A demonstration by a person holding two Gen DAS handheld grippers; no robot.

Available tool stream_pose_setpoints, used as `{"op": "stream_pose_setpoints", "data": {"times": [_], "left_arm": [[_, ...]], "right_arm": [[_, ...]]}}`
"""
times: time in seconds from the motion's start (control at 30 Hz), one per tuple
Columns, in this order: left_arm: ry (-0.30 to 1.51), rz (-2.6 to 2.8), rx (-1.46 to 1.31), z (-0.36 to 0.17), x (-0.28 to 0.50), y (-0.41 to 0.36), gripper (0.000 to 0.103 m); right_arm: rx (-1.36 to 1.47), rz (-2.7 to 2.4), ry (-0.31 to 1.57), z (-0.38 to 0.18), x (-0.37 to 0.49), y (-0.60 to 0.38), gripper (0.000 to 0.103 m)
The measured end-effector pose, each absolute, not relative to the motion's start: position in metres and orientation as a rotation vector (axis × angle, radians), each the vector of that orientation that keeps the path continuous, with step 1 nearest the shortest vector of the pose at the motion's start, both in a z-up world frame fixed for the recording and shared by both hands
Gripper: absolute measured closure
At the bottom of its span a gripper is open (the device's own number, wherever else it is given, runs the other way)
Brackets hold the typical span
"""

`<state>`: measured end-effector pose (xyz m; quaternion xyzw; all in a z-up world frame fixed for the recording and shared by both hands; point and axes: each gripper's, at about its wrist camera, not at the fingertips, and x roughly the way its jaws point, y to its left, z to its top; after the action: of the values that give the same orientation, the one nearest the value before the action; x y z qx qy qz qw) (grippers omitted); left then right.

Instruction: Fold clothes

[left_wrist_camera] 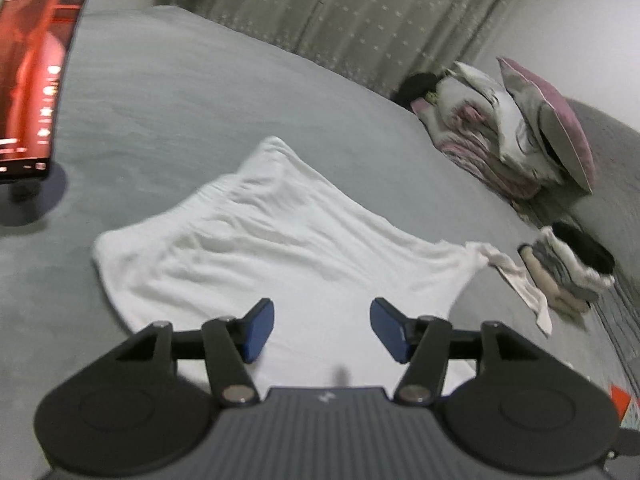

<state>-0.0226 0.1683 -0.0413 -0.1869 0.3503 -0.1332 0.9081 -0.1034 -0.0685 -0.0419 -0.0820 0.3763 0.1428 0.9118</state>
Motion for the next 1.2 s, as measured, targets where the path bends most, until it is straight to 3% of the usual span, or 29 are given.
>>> {"op": "stream_pose_setpoints", "data": {"times": [0.47,0.8,1.2], "left_arm": [[0.761,-0.362,-0.328,-0.046,-0.019,0.142,0.03],[0.778,-0.419,-0.278,-0.044,-0.02,0.131,0.029],[0.814,-0.544,-0.12,-0.014,-0.049,0.06,0.029]], "right_arm": [[-0.158,0.244,0.792,-0.044,-0.1,-0.076,0.063],[-0.139,0.205,0.793,-0.035,-0.103,-0.089,0.062],[-0.054,0.102,0.754,-0.01,-0.11,-0.157,0.052]]}}
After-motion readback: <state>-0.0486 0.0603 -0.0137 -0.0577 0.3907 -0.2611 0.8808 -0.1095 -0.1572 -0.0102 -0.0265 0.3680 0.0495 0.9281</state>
